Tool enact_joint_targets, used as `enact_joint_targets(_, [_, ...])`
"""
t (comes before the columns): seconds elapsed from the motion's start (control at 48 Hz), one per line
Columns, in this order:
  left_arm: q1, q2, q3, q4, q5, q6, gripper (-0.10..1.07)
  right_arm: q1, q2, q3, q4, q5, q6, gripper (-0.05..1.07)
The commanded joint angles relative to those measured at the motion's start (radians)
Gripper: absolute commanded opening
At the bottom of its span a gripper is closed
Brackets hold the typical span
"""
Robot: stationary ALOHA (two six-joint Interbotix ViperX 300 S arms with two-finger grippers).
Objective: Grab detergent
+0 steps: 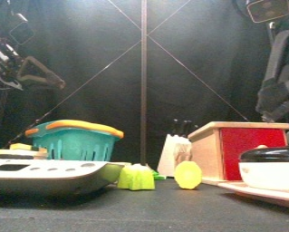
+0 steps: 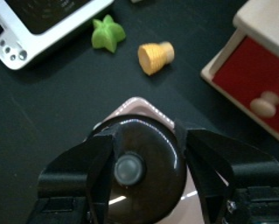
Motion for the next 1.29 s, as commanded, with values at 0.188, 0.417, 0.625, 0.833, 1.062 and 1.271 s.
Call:
enact_joint_targets(0.188, [0.040,0.003,-0.098,-0.072,0.011,0.000,0.35,-0.141,-0.112,0.028,-0.245,0.041,0.002,0.86])
enact_joint_targets(0.417, [0.098,0.011,-0.213,-0.117,0.247,0.003,0.56,-0.330,-0.206,0.094,-0.411,0.049,0.020,0.86])
enact_joint_targets(0.625, [0.221,0.084,-0.324,-0.110,0.465,0.006,0.83,-0.462,-0.285,0.094,-0.499,0.037,0.015,0.86])
enact_joint_targets(0.833, [0.342,0.170,-0.400,0.025,0.492,0.009,0.93,-0.545,-0.316,0.149,-0.540,-0.021,0.015,0.86])
enact_joint_targets(1.062, [0.425,0.296,-0.422,0.202,0.485,0.008,0.94,-0.591,-0.322,0.170,-0.560,-0.103,0.012,0.86])
enact_joint_targets(1.271, [0.434,0.431,-0.453,0.305,0.495,0.009,0.94,-0.603,-0.319,0.192,-0.554,-0.129,0.015,0.86])
